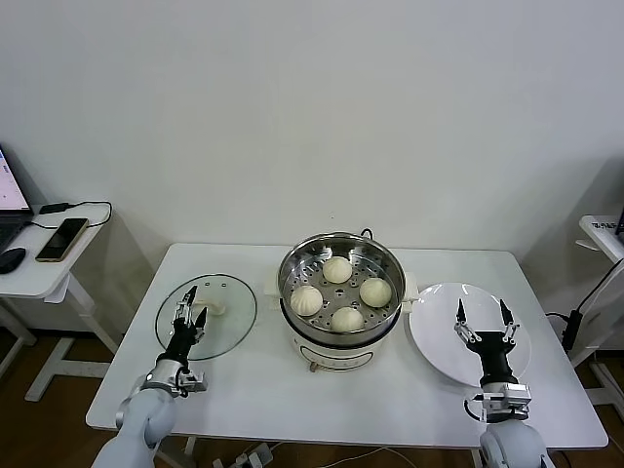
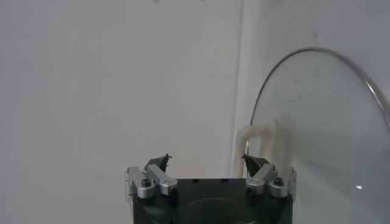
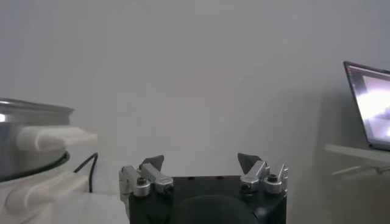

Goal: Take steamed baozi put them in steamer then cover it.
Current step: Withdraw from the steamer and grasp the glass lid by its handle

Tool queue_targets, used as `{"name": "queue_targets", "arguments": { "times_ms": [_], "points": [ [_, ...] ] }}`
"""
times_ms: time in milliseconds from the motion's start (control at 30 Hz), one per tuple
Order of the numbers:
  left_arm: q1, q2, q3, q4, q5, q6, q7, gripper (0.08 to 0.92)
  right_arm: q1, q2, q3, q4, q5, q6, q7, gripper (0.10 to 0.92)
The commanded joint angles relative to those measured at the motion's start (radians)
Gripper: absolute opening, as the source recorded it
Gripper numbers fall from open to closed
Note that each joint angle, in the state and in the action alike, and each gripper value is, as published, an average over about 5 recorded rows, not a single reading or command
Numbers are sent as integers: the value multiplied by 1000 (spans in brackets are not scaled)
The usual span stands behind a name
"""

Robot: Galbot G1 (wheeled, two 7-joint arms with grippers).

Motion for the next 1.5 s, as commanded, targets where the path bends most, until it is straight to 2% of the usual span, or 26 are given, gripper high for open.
{"name": "queue_targets", "arguments": {
  "times_ms": [33, 667, 767, 1300, 1433, 1500],
  "points": [
    [-77, -18, 16, 101, 7, 13, -3, 823, -20, 18, 13, -2, -16, 4, -4, 823],
    [-171, -41, 18, 221, 32, -15, -33, 823, -22, 37, 20, -12, -26, 8, -9, 823],
    [-174, -42, 19, 225, 33, -18, -31, 799, -21, 36, 21, -10, -27, 7, -8, 823],
    [-180, -42, 17, 239, 21, -42, -27, 354, -19, 39, 18, -5, -33, 8, -9, 823],
    [-164, -34, 20, 196, -25, -53, -32, 239, -18, 42, 16, -6, -36, 10, -10, 823],
    [-148, -26, 17, 148, -40, -51, -33, 206, -17, 44, 14, -5, -37, 11, -10, 823]
  ]
}}
